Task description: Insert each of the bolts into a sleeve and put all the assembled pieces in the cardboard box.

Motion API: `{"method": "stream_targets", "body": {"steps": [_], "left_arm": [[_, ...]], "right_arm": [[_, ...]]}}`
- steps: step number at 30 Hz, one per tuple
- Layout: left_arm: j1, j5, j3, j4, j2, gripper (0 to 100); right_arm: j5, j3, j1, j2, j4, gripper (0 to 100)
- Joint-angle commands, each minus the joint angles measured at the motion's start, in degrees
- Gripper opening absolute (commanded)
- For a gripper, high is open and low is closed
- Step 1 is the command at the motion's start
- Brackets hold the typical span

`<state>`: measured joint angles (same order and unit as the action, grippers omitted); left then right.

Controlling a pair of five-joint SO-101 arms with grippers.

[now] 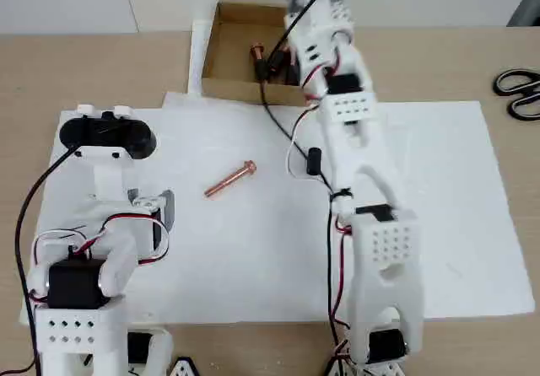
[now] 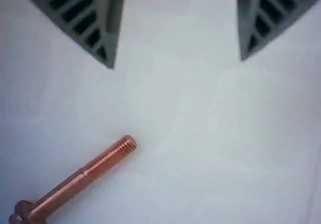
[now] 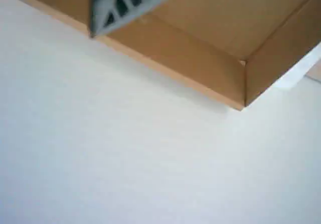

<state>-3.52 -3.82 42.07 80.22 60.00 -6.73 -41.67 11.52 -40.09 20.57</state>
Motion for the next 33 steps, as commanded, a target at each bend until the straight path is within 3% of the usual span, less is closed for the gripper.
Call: {"method": "stream_targets", "body": {"steps": [1, 10, 17, 28, 33], "left_arm": [[-0.2, 0.4, -1.0, 0.2, 0.1, 15], [-0.2, 0.4, -1.0, 0.2, 0.1, 15], [-0.2, 0.4, -1.0, 0.2, 0.1, 15], [-0.2, 0.4, -0.9, 0.3, 0.1, 15], [-0.2, 0.4, -0.8, 0.3, 0.1, 15]], "right_arm": [[-0.4, -3.0, -1.3, 12.1, 14.2, 15.8], [-0.6, -3.0, -1.6, 29.3, 50.5, 15.8], [-0.3, -2.6, -1.7, 33.4, 74.1, 15.8], [-0.6, 7.4, -5.7, 34.6, 75.8, 15.8], [-0.6, 19.2, -6.7, 45.6, 75.7, 15.8]]}}
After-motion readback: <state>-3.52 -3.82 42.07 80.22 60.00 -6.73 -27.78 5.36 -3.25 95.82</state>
